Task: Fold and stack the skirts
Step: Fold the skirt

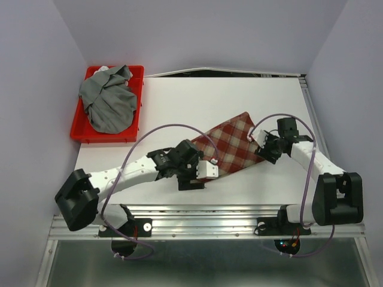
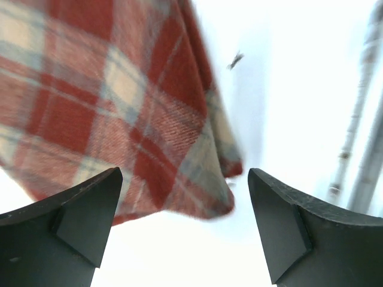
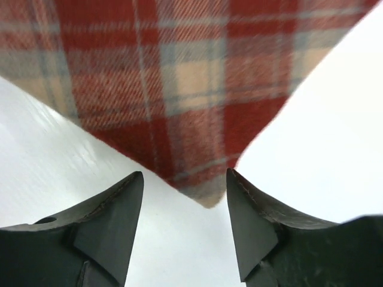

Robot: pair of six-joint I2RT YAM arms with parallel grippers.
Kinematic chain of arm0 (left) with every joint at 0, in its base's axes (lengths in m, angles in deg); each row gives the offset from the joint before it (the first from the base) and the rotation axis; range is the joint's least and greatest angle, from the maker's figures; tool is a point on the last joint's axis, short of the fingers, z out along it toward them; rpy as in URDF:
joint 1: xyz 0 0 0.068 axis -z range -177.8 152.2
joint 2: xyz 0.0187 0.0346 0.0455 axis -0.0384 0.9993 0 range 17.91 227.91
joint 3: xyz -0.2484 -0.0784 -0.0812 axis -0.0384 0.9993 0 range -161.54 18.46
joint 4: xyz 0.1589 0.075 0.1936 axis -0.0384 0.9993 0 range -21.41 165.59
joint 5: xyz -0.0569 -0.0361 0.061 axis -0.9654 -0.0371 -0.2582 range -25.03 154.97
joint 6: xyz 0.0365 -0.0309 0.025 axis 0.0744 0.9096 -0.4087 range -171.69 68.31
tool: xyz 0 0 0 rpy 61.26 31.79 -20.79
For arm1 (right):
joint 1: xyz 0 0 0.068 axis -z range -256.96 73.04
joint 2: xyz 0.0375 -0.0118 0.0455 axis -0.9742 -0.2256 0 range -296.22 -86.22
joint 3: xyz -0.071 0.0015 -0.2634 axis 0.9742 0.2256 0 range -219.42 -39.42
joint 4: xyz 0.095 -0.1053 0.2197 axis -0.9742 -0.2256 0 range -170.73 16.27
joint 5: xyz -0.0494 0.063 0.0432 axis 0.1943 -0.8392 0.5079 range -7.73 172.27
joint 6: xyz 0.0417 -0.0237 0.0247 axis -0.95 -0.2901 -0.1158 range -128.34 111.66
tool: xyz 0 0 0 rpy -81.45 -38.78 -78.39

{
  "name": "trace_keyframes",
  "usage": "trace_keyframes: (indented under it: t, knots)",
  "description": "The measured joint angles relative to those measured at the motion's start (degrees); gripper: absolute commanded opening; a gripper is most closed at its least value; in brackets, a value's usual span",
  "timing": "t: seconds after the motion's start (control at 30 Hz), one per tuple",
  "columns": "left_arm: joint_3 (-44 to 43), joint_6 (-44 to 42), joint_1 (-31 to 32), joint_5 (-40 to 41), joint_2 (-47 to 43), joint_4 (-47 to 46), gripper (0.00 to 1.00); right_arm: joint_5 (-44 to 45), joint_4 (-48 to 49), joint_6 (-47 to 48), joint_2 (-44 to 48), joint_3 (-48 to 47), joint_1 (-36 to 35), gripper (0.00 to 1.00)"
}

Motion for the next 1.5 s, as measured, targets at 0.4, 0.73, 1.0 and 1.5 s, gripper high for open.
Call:
trace_keyframes:
  t: [0.4,0.73,1.0,1.5]
  knots:
    - [-13.60,9.07,-5.38,-11.15,-6.47,2.99,0.70,-15.58,-9.77,-24.52,2.75,-20.50,0.00,0.63]
    - [-16.20,15.34,-19.04,-12.94,18.43,-1.18,0.42,-17.99,-9.31,-45.70,-17.46,-20.94,-0.04,0.54]
    - [-11.76,11.17,-18.62,-12.68,19.80,-2.27,0.28,-13.35,-5.33,-52.11,-29.92,-26.05,0.15,0.52]
    - [-10.73,21.31,-9.68,-25.64,10.34,-4.96,0.71,-14.36,3.02,-59.65,-47.74,-54.18,-6.38,0.65]
